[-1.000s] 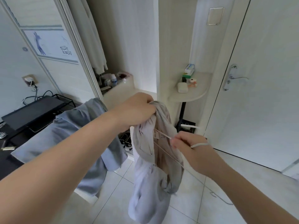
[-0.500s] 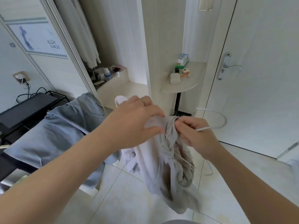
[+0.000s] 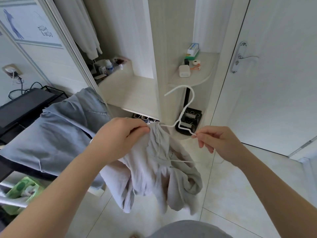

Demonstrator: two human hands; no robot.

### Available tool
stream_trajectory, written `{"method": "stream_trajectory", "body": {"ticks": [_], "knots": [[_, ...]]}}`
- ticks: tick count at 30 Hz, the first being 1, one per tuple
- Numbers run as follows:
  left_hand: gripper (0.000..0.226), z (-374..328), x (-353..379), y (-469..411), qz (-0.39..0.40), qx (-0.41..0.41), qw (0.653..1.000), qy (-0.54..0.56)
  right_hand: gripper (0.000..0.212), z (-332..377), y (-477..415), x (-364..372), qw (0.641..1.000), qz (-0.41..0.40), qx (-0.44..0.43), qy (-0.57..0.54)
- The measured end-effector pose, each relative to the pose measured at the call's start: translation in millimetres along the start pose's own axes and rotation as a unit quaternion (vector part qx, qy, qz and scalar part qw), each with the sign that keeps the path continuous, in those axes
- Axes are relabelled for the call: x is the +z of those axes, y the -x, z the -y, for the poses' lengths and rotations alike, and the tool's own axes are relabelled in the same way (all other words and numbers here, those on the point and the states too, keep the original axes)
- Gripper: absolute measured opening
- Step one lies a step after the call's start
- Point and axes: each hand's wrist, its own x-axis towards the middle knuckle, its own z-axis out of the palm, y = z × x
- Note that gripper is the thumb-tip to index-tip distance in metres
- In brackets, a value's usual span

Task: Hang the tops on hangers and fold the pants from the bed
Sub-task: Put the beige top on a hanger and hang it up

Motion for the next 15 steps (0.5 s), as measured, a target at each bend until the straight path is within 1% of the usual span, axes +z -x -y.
{"method": "stream_trajectory", "body": {"ticks": [3, 6, 8, 13, 15], "knots": [[0.02, 0.8, 9.8, 8.3, 0.008, -0.006, 1.0, 0.008, 0.04, -6.5, 1.7, 8.7, 1.0, -0.002, 0.003, 0.029], [0.03, -6.2, 22.6, 10.0, 0.007, -0.015, 1.0, 0.017, 0.035, -1.9, -0.5, 22.5, 0.998, 0.017, -0.032, 0.056], [0.035, -10.5, 28.5, 10.8, 0.003, -0.017, 1.0, 0.017, 0.032, -0.4, -2.9, 27.4, 0.996, 0.029, -0.04, 0.076], [0.033, -13.6, 36.2, 13.6, -0.008, -0.024, 0.999, 0.024, 0.03, -0.2, -4.4, 34.8, 0.994, 0.035, -0.056, 0.082], [0.033, -13.3, 34.7, 11.1, -0.026, -0.022, 0.999, 0.021, 0.033, 2.5, -5.7, 38.2, 0.994, 0.031, -0.063, 0.084]]}}
